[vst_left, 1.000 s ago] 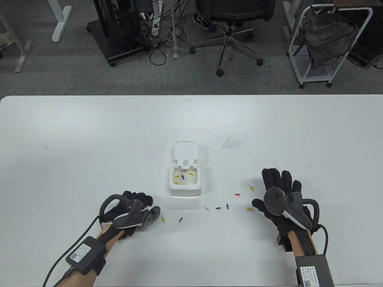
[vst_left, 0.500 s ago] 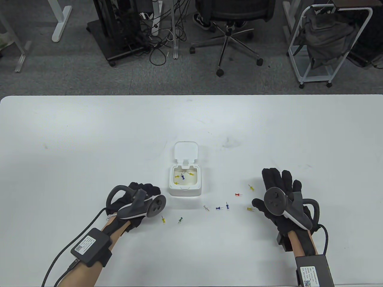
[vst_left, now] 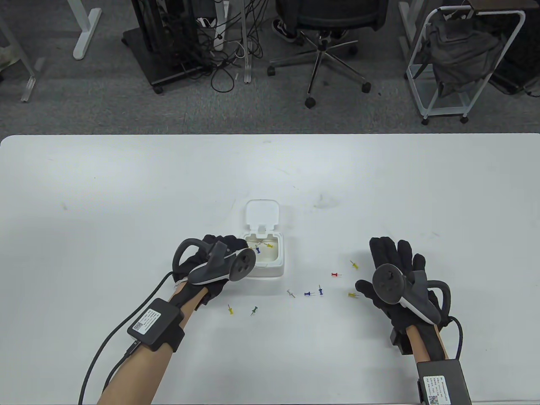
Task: Press to open box and store push pins
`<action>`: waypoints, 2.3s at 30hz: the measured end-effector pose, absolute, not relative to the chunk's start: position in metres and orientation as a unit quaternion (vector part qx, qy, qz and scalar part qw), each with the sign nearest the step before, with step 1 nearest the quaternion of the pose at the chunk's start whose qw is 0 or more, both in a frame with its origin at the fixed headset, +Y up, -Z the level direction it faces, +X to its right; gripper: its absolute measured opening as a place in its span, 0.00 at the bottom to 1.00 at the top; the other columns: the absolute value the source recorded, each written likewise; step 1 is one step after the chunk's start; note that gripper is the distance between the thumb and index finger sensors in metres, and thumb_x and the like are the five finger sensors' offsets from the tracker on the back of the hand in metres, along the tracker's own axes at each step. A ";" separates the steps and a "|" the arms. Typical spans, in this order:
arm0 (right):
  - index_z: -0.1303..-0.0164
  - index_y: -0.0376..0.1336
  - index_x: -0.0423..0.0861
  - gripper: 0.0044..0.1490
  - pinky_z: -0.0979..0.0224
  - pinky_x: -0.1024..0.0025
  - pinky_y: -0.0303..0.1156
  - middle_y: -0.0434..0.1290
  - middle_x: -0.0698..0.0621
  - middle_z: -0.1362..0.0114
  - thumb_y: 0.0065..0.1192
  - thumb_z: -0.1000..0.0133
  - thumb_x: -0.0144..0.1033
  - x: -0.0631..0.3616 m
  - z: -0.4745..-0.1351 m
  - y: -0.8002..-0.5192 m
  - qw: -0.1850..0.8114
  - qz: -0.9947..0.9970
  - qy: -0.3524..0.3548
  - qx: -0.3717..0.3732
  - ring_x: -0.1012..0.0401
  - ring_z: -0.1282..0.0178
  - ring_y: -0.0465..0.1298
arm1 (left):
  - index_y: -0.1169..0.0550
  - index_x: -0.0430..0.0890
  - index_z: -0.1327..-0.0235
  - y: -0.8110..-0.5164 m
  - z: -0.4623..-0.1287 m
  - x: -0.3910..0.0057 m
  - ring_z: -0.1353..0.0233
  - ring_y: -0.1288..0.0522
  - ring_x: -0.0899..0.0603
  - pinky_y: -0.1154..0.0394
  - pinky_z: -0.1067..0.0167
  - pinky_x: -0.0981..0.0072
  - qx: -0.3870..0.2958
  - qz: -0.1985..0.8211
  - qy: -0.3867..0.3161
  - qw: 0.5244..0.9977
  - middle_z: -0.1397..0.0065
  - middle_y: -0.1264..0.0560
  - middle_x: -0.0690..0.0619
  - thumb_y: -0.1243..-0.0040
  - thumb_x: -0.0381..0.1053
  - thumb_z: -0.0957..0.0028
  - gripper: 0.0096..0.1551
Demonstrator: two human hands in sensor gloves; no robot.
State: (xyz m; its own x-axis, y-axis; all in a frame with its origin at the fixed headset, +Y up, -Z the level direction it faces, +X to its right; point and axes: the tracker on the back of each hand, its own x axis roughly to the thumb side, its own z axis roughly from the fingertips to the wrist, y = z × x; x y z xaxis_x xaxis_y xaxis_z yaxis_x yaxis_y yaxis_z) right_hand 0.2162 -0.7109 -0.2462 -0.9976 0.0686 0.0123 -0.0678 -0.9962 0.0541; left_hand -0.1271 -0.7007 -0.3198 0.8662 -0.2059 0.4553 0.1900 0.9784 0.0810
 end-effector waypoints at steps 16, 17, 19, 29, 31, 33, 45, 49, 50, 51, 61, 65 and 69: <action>0.21 0.30 0.53 0.59 0.18 0.31 0.44 0.42 0.47 0.08 0.50 0.53 0.65 0.216 -0.247 -0.711 0.035 0.999 0.030 0.008 0.38 0.11 0.45 | 0.23 0.57 0.39 -0.702 -0.346 -0.091 0.48 0.15 0.53 0.21 0.28 0.49 0.010 -0.107 -0.229 0.967 0.37 0.20 0.60 0.42 0.57 0.46 0.22; 0.20 0.31 0.53 0.59 0.18 0.31 0.44 0.42 0.47 0.08 0.50 0.53 0.65 0.216 -0.247 -0.711 0.035 0.999 0.030 0.007 0.38 0.11 0.45 | 0.23 0.57 0.39 -0.702 -0.346 -0.091 0.47 0.15 0.53 0.21 0.28 0.49 0.009 -0.107 -0.229 0.967 0.36 0.20 0.60 0.42 0.57 0.46 0.22; 0.21 0.31 0.53 0.59 0.18 0.31 0.44 0.42 0.47 0.08 0.50 0.53 0.65 0.216 -0.247 -0.711 0.035 0.999 0.030 0.007 0.38 0.11 0.45 | 0.24 0.57 0.37 -0.702 -0.347 -0.091 0.46 0.15 0.53 0.22 0.28 0.49 0.001 -0.109 -0.229 0.967 0.35 0.20 0.59 0.42 0.57 0.46 0.23; 0.21 0.31 0.53 0.59 0.18 0.31 0.44 0.42 0.47 0.08 0.50 0.53 0.65 0.216 -0.247 -0.711 0.033 0.999 0.031 0.006 0.38 0.11 0.45 | 0.24 0.56 0.35 -0.689 -0.334 -0.108 0.45 0.15 0.52 0.22 0.28 0.49 0.023 -0.108 -0.242 0.964 0.33 0.20 0.58 0.42 0.59 0.46 0.26; 0.20 0.31 0.53 0.59 0.18 0.31 0.44 0.42 0.46 0.08 0.50 0.53 0.65 0.216 -0.246 -0.710 0.033 0.999 0.030 0.006 0.38 0.11 0.45 | 0.24 0.56 0.35 -0.688 -0.328 -0.115 0.45 0.15 0.52 0.22 0.28 0.48 0.026 -0.102 -0.247 0.963 0.33 0.20 0.58 0.42 0.59 0.46 0.26; 0.20 0.31 0.53 0.59 0.18 0.31 0.44 0.42 0.46 0.08 0.50 0.53 0.65 0.216 -0.247 -0.710 0.033 0.999 0.031 0.006 0.38 0.11 0.45 | 0.25 0.56 0.34 -0.689 -0.318 -0.123 0.44 0.16 0.52 0.22 0.28 0.48 0.035 -0.099 -0.256 0.961 0.32 0.21 0.57 0.42 0.59 0.46 0.27; 0.21 0.31 0.53 0.59 0.18 0.31 0.44 0.42 0.46 0.08 0.50 0.53 0.65 0.216 -0.246 -0.710 0.030 0.999 0.030 0.006 0.38 0.11 0.45 | 0.25 0.56 0.32 -0.715 -0.262 -0.162 0.42 0.16 0.51 0.23 0.28 0.48 0.021 -0.105 -0.294 0.950 0.31 0.22 0.57 0.43 0.60 0.46 0.28; 0.21 0.31 0.53 0.59 0.18 0.31 0.44 0.42 0.46 0.08 0.50 0.53 0.65 0.216 -0.246 -0.711 0.027 0.999 0.032 0.006 0.38 0.11 0.45 | 0.26 0.57 0.31 -0.728 -0.248 -0.171 0.40 0.16 0.51 0.23 0.27 0.48 -0.001 -0.109 -0.306 0.946 0.29 0.22 0.57 0.42 0.60 0.47 0.29; 0.21 0.31 0.53 0.59 0.18 0.31 0.44 0.42 0.46 0.08 0.50 0.53 0.65 0.216 -0.246 -0.711 0.027 0.999 0.032 0.006 0.38 0.11 0.45 | 0.26 0.58 0.31 -0.731 -0.246 -0.172 0.39 0.16 0.51 0.23 0.27 0.48 -0.010 -0.108 -0.307 0.945 0.28 0.23 0.56 0.42 0.60 0.47 0.29; 0.21 0.31 0.53 0.59 0.18 0.31 0.44 0.42 0.46 0.08 0.50 0.53 0.65 0.216 -0.246 -0.711 0.027 0.999 0.032 0.005 0.38 0.11 0.45 | 0.27 0.60 0.30 -0.734 -0.244 -0.174 0.39 0.17 0.50 0.23 0.27 0.47 -0.021 -0.108 -0.311 0.944 0.27 0.24 0.56 0.41 0.60 0.47 0.29; 0.20 0.31 0.53 0.59 0.18 0.31 0.44 0.42 0.46 0.08 0.50 0.53 0.65 0.216 -0.246 -0.711 0.024 0.999 0.035 0.004 0.37 0.11 0.45 | 0.28 0.64 0.31 -0.754 -0.235 -0.168 0.38 0.17 0.51 0.23 0.26 0.48 -0.037 -0.127 -0.334 0.933 0.25 0.25 0.57 0.38 0.60 0.49 0.30; 0.21 0.31 0.53 0.59 0.18 0.31 0.44 0.42 0.46 0.08 0.50 0.53 0.65 0.216 -0.246 -0.711 0.025 0.999 0.036 0.004 0.38 0.11 0.45 | 0.27 0.64 0.34 -0.759 -0.233 -0.166 0.40 0.17 0.53 0.23 0.27 0.50 -0.014 -0.148 -0.341 0.928 0.28 0.24 0.59 0.38 0.59 0.48 0.26; 0.21 0.31 0.53 0.59 0.18 0.31 0.44 0.42 0.46 0.08 0.50 0.53 0.65 0.216 -0.246 -0.711 0.025 0.999 0.035 0.005 0.37 0.11 0.45 | 0.24 0.64 0.39 -0.760 -0.231 -0.164 0.42 0.16 0.54 0.22 0.27 0.50 -0.011 -0.147 -0.343 0.928 0.30 0.23 0.60 0.39 0.58 0.47 0.22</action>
State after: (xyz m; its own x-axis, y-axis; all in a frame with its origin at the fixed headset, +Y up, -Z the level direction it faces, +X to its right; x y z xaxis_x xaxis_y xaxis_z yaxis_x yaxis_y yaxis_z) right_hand 0.2155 -0.7110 -0.2458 -0.9987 0.0495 0.0073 -0.0489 -0.9963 0.0702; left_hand -0.1644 -0.7600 -0.2314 0.7217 -0.2649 0.6395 0.2795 0.9567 0.0810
